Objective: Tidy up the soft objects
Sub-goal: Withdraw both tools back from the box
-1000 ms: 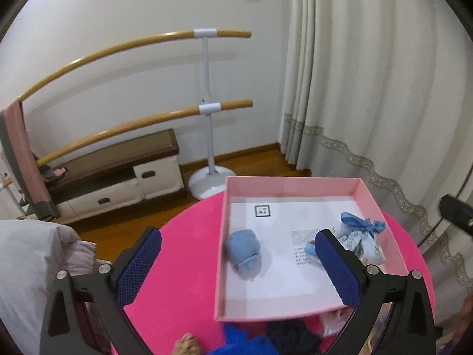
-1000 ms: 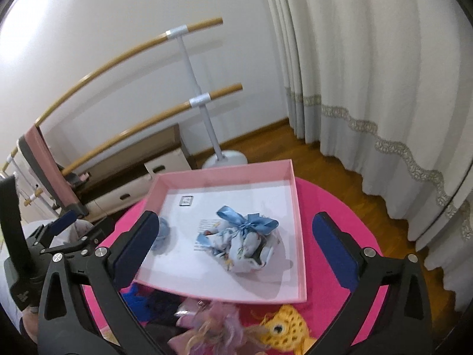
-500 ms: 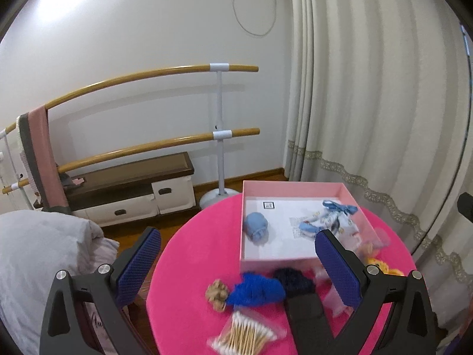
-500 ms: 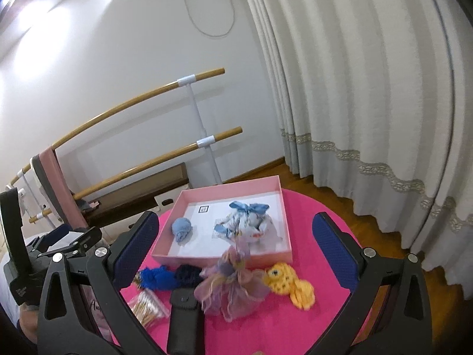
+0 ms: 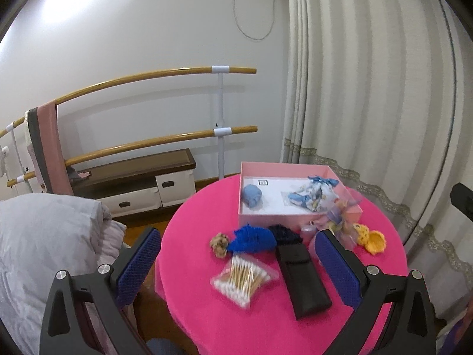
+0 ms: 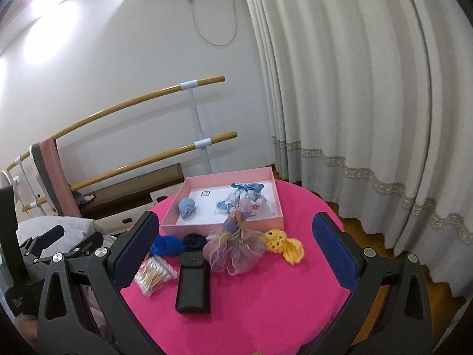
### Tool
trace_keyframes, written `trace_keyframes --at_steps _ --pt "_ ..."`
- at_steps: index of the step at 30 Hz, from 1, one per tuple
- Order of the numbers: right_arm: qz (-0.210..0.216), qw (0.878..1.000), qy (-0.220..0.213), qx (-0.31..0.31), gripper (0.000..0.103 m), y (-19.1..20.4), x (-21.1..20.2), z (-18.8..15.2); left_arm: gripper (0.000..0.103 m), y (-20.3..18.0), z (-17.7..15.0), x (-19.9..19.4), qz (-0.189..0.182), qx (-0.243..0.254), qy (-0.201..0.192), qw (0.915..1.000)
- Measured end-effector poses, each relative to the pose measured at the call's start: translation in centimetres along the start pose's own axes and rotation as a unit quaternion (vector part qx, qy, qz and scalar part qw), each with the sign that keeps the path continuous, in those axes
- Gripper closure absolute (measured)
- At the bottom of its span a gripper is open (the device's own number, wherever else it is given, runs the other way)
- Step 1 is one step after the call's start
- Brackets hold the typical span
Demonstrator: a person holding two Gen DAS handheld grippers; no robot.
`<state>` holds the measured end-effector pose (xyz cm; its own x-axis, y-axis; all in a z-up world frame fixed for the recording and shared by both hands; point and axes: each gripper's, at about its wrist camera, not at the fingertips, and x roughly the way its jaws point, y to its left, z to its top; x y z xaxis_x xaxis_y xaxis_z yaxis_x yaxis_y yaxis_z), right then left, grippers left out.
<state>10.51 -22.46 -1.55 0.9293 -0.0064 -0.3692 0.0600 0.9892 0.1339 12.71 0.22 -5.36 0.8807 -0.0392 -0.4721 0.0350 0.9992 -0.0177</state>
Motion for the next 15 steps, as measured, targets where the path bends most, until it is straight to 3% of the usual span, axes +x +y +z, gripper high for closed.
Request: trace_keyframes --at_steps 7,15 --pt "0.001 1.0 -0.015 -0.018 0.0 1.7 -2.9 -1.5 0.0 0.1 -1.0 -4.2 0.01 -0.004 -0.016 0.9998" --pt "-0.006 1.0 -0.014 -0.003 0.0 0.3 -3.8 -2.4 0.0 0.1 -2.3 -6.9 0.004 -0.013 -0.017 0.9998"
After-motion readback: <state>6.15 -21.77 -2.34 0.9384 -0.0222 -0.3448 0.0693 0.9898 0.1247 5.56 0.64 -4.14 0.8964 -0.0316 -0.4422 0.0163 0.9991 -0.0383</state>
